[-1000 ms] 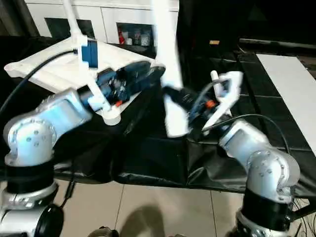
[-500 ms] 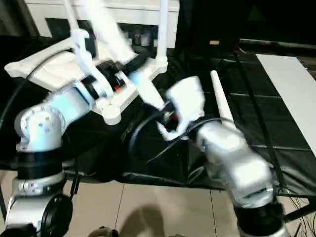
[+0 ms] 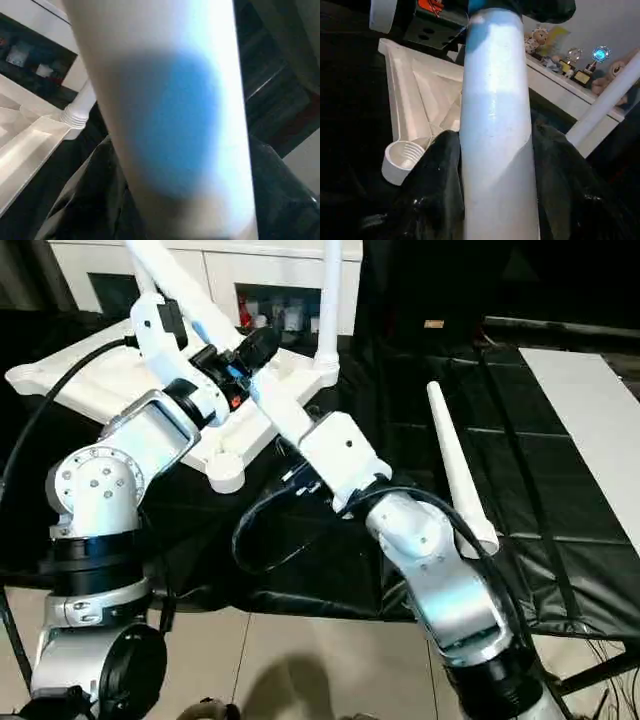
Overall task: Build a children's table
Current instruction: Pick table leg
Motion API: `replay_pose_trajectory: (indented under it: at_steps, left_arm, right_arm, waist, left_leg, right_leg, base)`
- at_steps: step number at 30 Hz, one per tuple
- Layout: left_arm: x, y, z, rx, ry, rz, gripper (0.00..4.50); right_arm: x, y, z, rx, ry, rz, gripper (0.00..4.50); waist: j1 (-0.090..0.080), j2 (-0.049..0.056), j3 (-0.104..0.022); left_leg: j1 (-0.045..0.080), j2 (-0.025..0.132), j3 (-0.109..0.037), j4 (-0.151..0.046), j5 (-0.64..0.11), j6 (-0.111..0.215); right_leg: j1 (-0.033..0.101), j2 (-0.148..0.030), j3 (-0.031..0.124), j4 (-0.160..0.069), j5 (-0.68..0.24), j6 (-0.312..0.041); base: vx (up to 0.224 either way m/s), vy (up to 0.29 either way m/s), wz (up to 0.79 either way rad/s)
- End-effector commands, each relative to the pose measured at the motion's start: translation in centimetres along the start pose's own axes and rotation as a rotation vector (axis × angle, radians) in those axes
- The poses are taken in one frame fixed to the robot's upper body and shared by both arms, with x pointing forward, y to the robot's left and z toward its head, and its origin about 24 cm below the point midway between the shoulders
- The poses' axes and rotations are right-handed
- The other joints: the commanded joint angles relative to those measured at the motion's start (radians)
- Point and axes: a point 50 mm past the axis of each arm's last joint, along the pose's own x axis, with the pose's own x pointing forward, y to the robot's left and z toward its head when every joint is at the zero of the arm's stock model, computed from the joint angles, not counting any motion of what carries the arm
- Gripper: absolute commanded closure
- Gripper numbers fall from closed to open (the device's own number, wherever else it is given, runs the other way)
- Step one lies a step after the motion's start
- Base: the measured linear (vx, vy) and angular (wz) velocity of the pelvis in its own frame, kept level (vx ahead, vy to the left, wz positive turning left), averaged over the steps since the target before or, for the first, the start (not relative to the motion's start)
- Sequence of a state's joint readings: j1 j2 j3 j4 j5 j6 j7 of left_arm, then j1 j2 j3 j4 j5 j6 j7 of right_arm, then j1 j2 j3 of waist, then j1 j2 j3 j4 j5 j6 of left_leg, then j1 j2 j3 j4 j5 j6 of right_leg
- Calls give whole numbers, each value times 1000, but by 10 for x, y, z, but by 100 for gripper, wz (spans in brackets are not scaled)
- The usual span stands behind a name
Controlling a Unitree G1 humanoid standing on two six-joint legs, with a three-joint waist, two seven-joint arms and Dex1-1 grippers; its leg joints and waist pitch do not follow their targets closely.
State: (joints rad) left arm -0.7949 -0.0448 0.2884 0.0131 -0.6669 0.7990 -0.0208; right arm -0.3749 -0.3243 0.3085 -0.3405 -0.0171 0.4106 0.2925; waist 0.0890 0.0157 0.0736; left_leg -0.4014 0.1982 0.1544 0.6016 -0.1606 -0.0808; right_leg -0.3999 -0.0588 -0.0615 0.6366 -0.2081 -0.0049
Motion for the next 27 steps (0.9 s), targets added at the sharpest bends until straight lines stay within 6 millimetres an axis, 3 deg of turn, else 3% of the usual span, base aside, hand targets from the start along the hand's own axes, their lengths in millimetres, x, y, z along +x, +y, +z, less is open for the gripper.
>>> replay_pose_trajectory:
  at_steps: [1,7,10,15,23,24,27]
  left_arm:
    - [-1,5,6,-7,-32,37,167]
    - [-1,2,8,-14,-47,3,208]
    - [-2,2,9,-14,-51,-5,227]
    - [-4,5,13,3,-42,-34,250]
    - [-8,2,14,7,10,-112,271]
    - [-11,-2,14,22,60,-186,271]
    - [-15,-6,14,40,118,-268,271]
  right_arm:
    - [-1,-8,6,-32,-33,-57,267]
    - [0,-9,4,-36,-34,-67,267]
    - [1,-9,4,16,-43,-59,197]
    - [-3,-13,1,302,-55,32,157]
    - [-10,-23,3,467,-58,123,82]
    - [-13,-27,4,567,-33,219,82]
    - [-18,-35,5,637,-15,309,76]
  waist:
    - [0,-2,-81]
    - [1,-2,-83]
    - [0,-2,-82]
    - [0,1,-83]
    - [4,0,-80]
    - [2,-3,-79]
    - [7,3,-80]
  left_leg:
    - [19,15,0,-54,-125,11]
    - [19,15,0,-53,-121,13]
    - [18,14,1,-53,-131,12]
    - [21,16,-1,-55,-149,21]
    - [20,15,0,-56,-146,14]
    - [22,13,1,-55,-146,14]
    - [23,14,0,-54,-146,10]
  right_leg:
    - [63,-59,48,-74,-16,-166]
    - [64,-59,48,-73,-21,-165]
    - [63,-59,47,-76,-40,-167]
    - [61,-58,46,-75,-57,-159]
    - [57,-60,45,-81,-99,-165]
    - [59,-57,44,-80,-102,-166]
    - [57,-58,44,-79,-118,-163]
  base:
    - [0,0,0]
    - [0,0,0]
    - [0,0,0]
    - [0,0,0]
    - [0,0,0]
    - [0,0,0]
    - [0,0,0]
